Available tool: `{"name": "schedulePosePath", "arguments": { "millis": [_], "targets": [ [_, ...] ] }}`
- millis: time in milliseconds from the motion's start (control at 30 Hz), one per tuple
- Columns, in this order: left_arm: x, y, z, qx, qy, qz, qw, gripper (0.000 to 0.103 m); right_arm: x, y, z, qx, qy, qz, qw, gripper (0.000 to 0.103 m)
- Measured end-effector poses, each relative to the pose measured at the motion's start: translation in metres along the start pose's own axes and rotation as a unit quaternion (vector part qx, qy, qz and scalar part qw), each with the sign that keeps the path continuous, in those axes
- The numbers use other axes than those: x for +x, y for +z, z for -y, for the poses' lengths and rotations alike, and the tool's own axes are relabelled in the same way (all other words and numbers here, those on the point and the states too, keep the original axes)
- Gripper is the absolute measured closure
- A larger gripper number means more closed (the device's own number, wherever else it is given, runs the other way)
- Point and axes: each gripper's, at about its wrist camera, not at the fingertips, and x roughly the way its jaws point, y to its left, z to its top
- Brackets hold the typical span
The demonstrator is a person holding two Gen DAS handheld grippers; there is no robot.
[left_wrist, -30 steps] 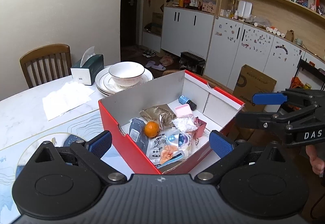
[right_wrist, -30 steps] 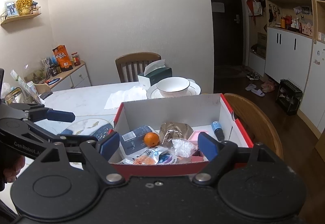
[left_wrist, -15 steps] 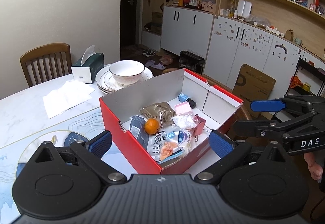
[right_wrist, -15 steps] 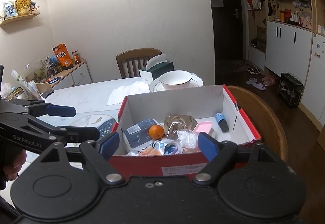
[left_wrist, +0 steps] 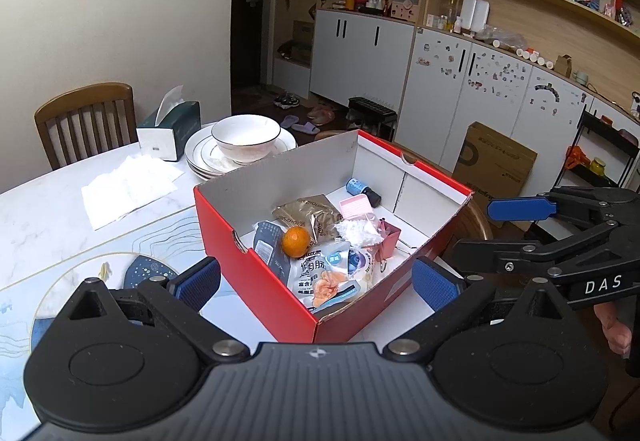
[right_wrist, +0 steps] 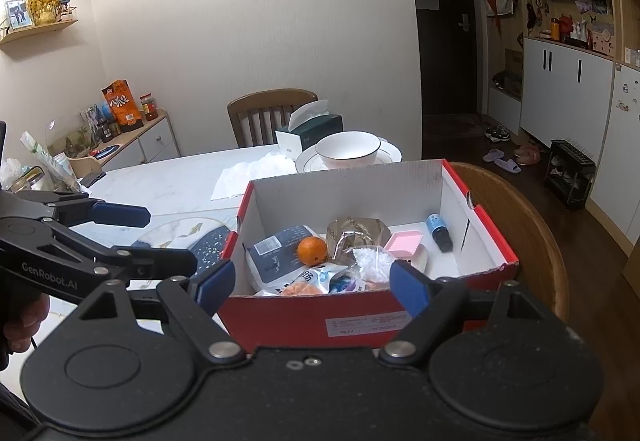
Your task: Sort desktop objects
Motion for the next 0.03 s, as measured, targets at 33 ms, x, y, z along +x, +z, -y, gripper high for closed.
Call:
{"name": "schedulePosePath", "arguments": {
  "millis": [33],
  "targets": [
    [-0.0005,0.0003,0.0001,0.001,0.0,0.0,1.0,0.001,-0.0001,-0.0001,-0.0003,0.0,0.0,0.0,1.0,0.019]
  ]
}}
